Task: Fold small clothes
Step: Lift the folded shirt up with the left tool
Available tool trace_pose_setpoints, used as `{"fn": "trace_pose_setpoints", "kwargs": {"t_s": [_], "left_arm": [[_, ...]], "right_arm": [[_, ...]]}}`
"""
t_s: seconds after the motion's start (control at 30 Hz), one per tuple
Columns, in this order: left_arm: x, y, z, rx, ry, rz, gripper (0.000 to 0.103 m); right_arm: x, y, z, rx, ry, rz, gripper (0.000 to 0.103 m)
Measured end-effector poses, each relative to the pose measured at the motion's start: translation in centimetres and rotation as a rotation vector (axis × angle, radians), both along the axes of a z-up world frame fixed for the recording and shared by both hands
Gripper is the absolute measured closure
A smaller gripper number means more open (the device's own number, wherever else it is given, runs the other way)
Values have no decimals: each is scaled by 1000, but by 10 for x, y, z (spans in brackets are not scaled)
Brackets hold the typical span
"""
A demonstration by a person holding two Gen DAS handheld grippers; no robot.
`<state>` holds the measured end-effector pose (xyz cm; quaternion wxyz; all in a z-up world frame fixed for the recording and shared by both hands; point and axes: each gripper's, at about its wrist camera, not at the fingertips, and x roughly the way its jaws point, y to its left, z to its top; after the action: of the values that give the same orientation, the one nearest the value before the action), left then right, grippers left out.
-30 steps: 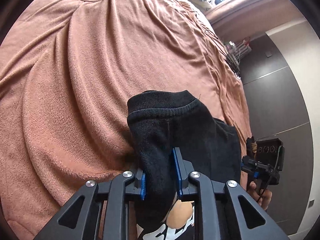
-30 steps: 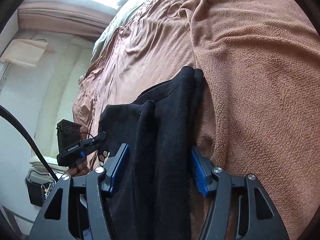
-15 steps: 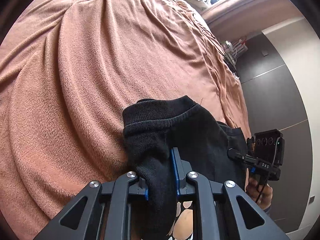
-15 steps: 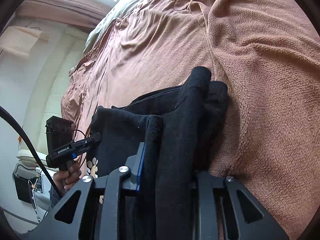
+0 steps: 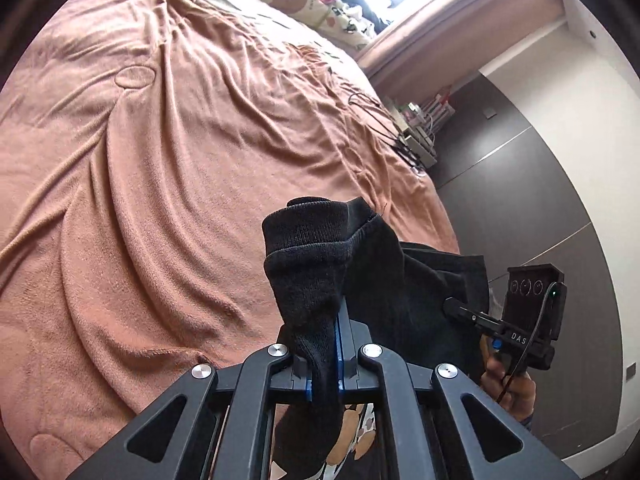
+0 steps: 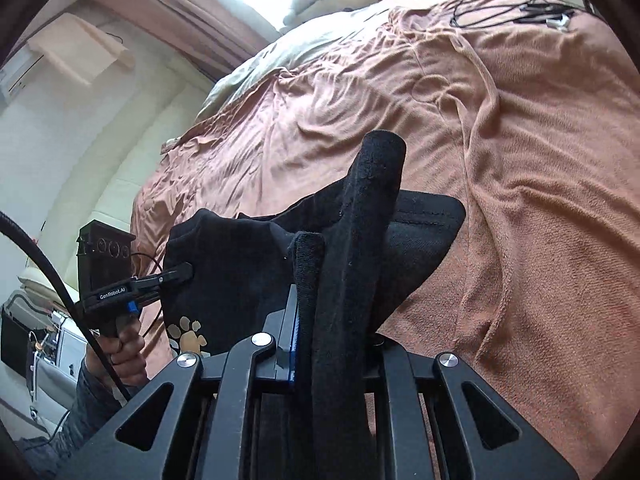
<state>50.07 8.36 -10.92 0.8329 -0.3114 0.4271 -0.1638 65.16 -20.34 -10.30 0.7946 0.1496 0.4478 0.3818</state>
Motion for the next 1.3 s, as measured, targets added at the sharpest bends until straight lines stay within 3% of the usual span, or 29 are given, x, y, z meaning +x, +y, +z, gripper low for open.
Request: {"fn": "trace_pose_setpoints", "kwargs": {"t_s": [0.27,0.73,1.1,1.3], "left_arm": [[-37,-11,47,-1,-75,10,96],[-108,-49,136,22,-243,-38,96],[-164,-62,192,15,-353,-66,96],[-186,-76,225,18,-407,-105,96]], "right_arm": [[-70,-5,50,-74,-174,-61,92],[-198,-45,121,-91,-330,-196,93],[-304,-64,175,-117,-472,-228,93],[-341,-70,192,-132,-515,-253,93]]}}
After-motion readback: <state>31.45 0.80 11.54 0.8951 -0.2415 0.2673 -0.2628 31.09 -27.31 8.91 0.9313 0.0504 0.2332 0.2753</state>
